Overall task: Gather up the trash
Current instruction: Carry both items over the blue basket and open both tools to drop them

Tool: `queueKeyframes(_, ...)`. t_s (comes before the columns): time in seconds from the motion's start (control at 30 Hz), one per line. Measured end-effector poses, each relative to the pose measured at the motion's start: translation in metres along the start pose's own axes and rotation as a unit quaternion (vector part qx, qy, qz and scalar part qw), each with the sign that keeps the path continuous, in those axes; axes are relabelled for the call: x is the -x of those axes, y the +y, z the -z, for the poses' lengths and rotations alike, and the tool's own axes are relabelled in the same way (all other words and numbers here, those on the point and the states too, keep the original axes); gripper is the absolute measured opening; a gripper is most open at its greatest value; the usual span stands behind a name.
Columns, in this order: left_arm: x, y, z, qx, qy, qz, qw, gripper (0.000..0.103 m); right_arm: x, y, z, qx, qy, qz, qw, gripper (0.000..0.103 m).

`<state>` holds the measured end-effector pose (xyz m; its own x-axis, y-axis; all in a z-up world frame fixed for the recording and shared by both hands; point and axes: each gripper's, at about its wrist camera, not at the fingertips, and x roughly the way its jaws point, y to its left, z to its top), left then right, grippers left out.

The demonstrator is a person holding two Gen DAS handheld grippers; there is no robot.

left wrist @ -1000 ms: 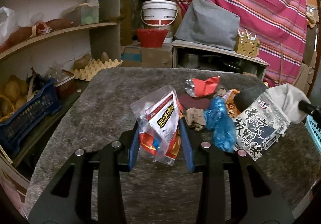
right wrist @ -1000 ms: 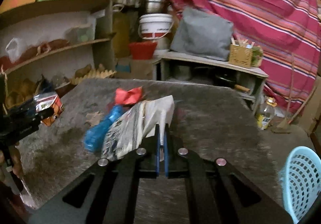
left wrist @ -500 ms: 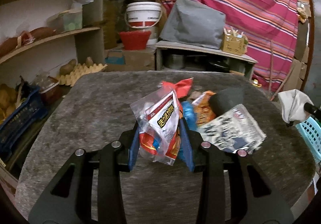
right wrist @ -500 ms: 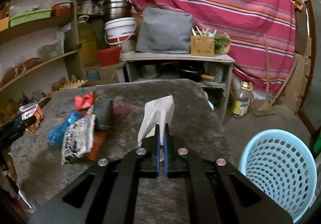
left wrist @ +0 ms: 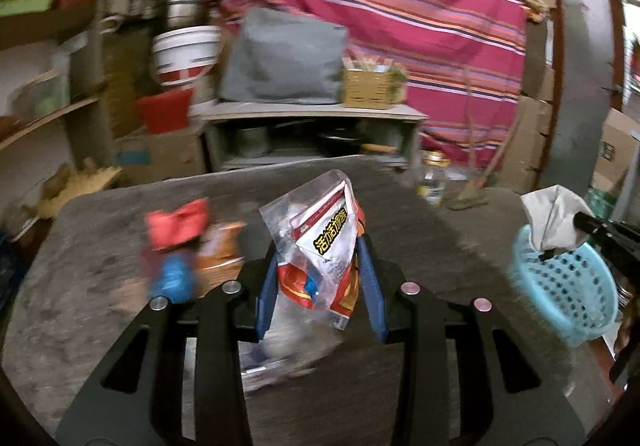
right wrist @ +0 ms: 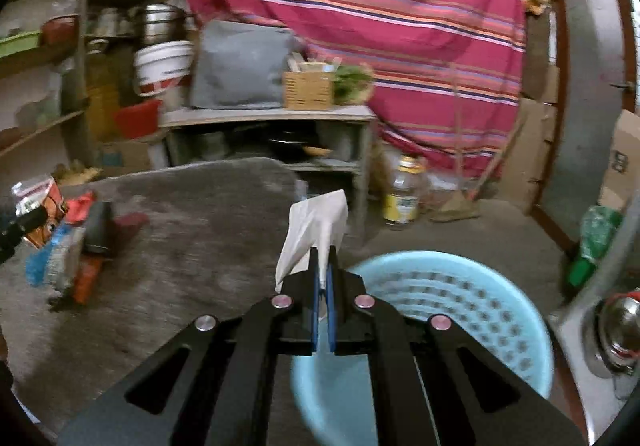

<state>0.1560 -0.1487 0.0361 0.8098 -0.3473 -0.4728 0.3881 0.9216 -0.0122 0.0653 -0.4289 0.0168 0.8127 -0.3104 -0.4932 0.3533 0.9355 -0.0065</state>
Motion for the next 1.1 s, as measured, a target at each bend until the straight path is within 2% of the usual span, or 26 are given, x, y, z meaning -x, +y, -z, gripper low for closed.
queueKeyframes(0.13, -0.017, -0.067, -0.004, -0.031, -0.002, 0.042, 0.9986, 0.036, -0.005, -0.043, 0.007, -0.016, 0.019, 0.047, 0.999, 0.003)
queueKeyframes(0.3, -0.036, -0.133, -0.003, -0.051, 0.008, 0.091, 0.9945, 0.036, -0.008, -0.085, 0.013, -0.039, 0.031, 0.082, 0.995, 0.003)
queueKeyframes(0.57, -0.064, -0.216, 0.013, -0.087, 0.038, 0.153, 0.9838, 0.036, -0.008, -0.128, 0.023, -0.082, 0.039, 0.087, 0.992, 0.003)
queueKeyframes(0.73, -0.074, -0.246, 0.021, -0.103, 0.056, 0.18, 0.9767, 0.036, -0.006, -0.15, 0.028, -0.11, 0.039, 0.089, 0.989, 0.003)
queueKeyframes(0.83, -0.077, -0.257, 0.024, -0.112, 0.06, 0.182, 0.975, 0.037, -0.006, -0.155, 0.031, -0.119, 0.041, 0.089, 0.988, 0.003)
queueKeyframes(0.93, -0.078, -0.257, 0.024, -0.113, 0.065, 0.184, 0.9743, 0.046, -0.008, -0.154, 0.032, -0.117, 0.043, 0.085, 0.989, 0.003)
queueKeyframes(1.0, -0.075, -0.252, 0.021, -0.107, 0.057, 0.18, 0.9761, 0.066, -0.009, -0.151, 0.032, -0.115, 0.044, 0.083, 0.989, 0.003)
queueKeyframes(1.1, -0.065, -0.244, 0.014, -0.1, 0.043, 0.175, 0.9785, 0.075, -0.009, -0.146, 0.03, -0.113, 0.044, 0.079, 0.99, 0.003)
